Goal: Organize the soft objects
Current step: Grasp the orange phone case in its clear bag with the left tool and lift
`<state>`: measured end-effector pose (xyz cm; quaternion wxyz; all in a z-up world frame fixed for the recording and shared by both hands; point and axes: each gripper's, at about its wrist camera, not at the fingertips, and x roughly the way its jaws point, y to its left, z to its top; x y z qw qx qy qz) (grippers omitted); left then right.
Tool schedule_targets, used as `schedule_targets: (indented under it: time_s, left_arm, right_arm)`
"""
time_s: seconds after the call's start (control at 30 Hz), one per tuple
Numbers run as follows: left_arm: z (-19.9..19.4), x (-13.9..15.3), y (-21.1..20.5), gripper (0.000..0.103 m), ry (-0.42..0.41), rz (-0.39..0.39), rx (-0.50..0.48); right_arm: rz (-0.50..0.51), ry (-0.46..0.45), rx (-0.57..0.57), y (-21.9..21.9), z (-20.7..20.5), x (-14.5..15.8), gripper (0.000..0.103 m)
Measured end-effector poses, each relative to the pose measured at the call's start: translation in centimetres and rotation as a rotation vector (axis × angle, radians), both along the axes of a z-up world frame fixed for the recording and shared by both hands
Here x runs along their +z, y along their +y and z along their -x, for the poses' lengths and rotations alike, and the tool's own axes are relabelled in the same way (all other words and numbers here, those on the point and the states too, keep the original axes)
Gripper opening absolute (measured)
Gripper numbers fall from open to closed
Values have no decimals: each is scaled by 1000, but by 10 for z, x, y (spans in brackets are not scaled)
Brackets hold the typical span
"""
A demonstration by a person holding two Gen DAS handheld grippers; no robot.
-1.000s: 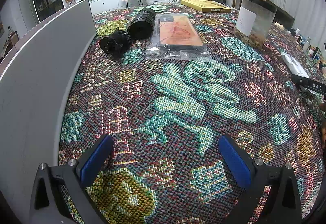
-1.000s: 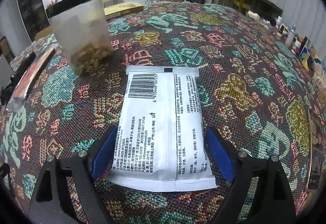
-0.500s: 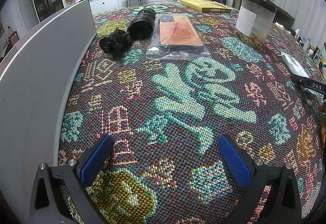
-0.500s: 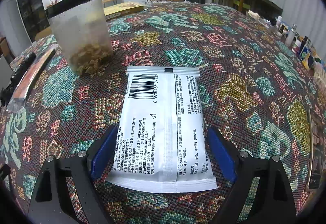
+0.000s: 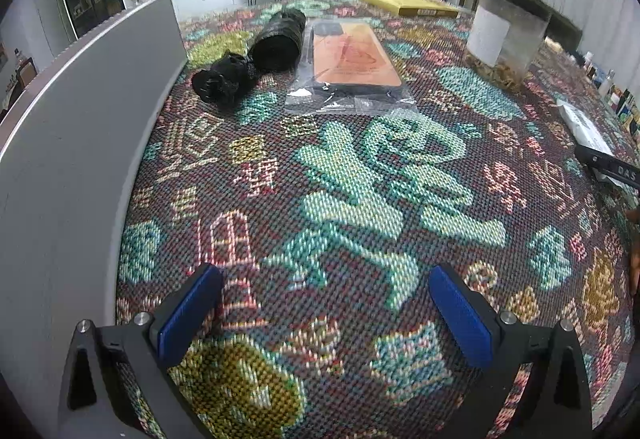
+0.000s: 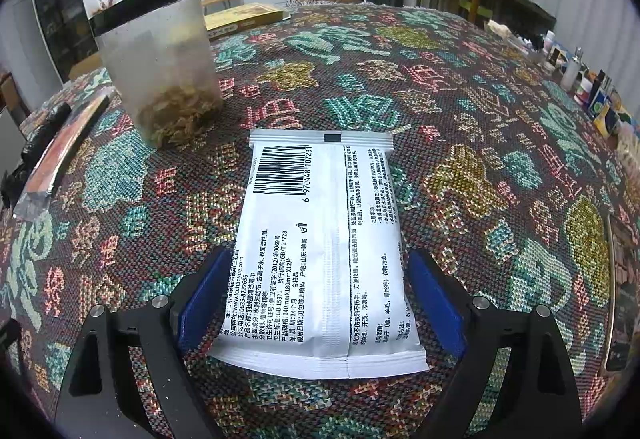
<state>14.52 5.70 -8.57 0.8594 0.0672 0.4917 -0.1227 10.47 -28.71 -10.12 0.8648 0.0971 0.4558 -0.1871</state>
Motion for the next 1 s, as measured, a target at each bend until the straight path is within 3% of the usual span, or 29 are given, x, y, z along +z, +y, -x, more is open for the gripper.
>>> schedule_targets:
  time_s: [0.07, 0.23, 0.3, 0.4, 0.57, 0.63, 0.83, 0.87, 0.93, 1.0]
  left_arm:
    - [-17, 4, -5, 103, 38, -13, 1]
    - [-67, 39, -10, 103, -17, 49, 45]
    - [-93, 44, -22, 103, -6, 28, 34]
    - [-131, 31, -40, 103, 67, -2, 20]
    - [-180, 4, -63, 103, 143, 33, 44]
    - [-188, -3, -74, 103, 102, -33, 54]
    - [-193, -5, -74, 103, 27, 1, 74]
    - [-192, -4, -74, 101, 30, -1, 71]
    - [-179, 2, -72, 78, -4, 4, 56]
    - [-164, 5, -73, 74, -4, 15, 36]
  right_arm:
    - [0, 0, 0, 0, 0, 0, 92]
    - [0, 0, 0, 0, 0, 0, 92]
    - [0, 0, 0, 0, 0, 0, 92]
    - [0, 0, 0, 0, 0, 0, 92]
    - [0, 0, 0, 0, 0, 0, 92]
    - [0, 0, 0, 0, 1, 0, 92]
    - [-2, 2, 4, 1, -1, -1, 93]
    - [-2, 2, 4, 1, -2, -1, 93]
    - [-2, 2, 4, 1, -1, -1, 93]
    - [-2, 2, 4, 1, -1, -1, 93]
